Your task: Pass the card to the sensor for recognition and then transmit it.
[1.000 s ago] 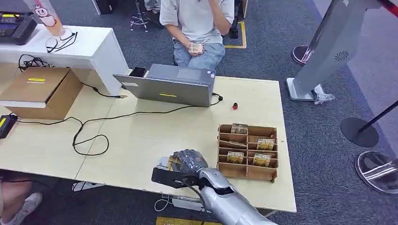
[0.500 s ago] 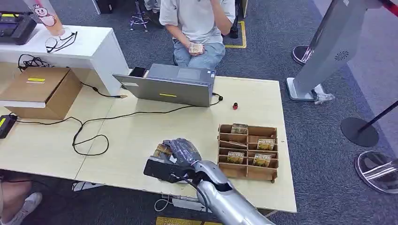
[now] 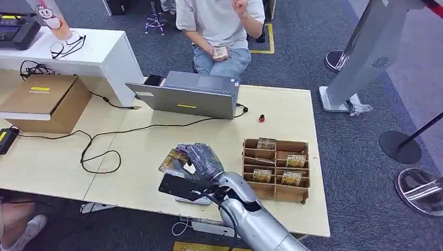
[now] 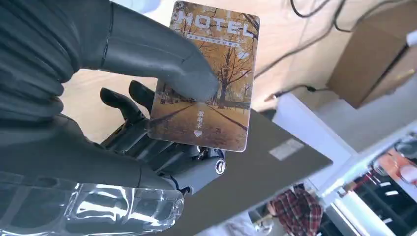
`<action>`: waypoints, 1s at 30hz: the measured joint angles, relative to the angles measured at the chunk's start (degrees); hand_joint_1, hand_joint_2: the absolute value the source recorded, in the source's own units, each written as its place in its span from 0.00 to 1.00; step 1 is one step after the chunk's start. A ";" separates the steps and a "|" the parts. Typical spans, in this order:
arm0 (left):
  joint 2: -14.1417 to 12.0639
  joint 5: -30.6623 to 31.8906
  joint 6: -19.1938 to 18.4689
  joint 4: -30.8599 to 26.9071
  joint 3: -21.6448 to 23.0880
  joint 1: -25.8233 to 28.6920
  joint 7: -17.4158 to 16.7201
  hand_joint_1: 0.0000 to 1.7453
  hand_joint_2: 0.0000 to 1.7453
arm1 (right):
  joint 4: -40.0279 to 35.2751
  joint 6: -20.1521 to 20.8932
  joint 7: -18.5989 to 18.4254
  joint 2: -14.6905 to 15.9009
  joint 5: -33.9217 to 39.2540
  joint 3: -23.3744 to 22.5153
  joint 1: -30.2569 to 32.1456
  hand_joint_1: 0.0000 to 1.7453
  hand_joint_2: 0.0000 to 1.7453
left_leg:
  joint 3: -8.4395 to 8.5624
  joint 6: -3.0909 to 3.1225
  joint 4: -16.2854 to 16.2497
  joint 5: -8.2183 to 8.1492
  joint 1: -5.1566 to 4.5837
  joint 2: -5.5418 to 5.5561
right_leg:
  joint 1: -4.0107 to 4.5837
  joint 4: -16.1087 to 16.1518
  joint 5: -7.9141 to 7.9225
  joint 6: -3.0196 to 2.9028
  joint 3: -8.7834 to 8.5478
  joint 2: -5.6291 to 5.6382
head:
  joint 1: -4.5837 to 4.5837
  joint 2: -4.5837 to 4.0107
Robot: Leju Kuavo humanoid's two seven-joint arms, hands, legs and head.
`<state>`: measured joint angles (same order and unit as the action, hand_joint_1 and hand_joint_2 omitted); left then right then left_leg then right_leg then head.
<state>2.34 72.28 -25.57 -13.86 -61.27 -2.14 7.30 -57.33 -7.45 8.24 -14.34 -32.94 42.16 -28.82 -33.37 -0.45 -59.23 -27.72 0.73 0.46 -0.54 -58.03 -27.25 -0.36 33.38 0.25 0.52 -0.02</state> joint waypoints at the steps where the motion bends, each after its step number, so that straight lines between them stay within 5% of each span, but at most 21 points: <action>1: 0.02 0.02 0.00 -0.04 0.00 0.00 0.00 0.00 0.00 | -0.28 -0.11 0.09 0.09 0.07 0.00 0.00 1.00 1.00 | 0.00 0.00 0.00 0.00 0.00 0.00 | 0.00 0.00 0.00 0.00 0.00 0.00 | 0.02 0.00; 30: 0.64 1.09 0.00 -1.49 0.00 0.02 0.18 0.00 0.00 | -4.83 -5.91 2.65 1.09 -0.15 -2.16 -1.69 1.00 1.00 | -0.01 0.00 0.00 0.00 0.00 0.01 | 0.00 0.00 0.00 0.00 0.00 -0.01 | 0.02 0.00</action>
<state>2.97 73.37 -25.57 -15.34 -61.26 -2.13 7.48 -62.16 -13.36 10.89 -13.25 -33.09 40.00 -30.51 -33.39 -0.45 -59.23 -27.72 0.73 0.46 -0.54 -58.04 -27.25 -0.36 33.37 0.25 0.55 -0.02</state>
